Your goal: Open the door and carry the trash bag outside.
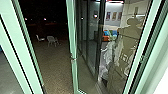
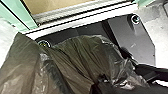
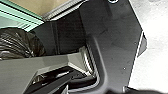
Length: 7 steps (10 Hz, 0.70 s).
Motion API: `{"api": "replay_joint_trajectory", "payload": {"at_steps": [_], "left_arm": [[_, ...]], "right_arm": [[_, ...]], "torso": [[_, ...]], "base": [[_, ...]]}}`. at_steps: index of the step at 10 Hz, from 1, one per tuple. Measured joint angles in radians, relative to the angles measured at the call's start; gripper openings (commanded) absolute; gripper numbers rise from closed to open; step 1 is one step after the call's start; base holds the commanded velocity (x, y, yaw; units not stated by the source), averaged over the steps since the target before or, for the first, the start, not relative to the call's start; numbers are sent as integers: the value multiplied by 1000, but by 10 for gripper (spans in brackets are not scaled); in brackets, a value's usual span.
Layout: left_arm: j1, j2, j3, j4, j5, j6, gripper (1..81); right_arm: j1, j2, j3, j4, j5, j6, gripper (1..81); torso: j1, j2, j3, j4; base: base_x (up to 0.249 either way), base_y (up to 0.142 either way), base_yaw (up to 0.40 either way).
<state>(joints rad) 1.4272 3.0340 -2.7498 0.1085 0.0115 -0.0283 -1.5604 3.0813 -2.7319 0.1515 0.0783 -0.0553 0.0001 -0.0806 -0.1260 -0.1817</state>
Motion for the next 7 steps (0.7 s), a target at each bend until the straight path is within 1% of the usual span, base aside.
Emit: {"api": "replay_joint_trajectory", "payload": {"at_steps": [7], "left_arm": [[0,0,0,0,1,0,10]], "right_arm": [[0,1,-5,0,0,0,811]], "torso": [[0,0,0,0]], "base": [[0,-88,0]]}}
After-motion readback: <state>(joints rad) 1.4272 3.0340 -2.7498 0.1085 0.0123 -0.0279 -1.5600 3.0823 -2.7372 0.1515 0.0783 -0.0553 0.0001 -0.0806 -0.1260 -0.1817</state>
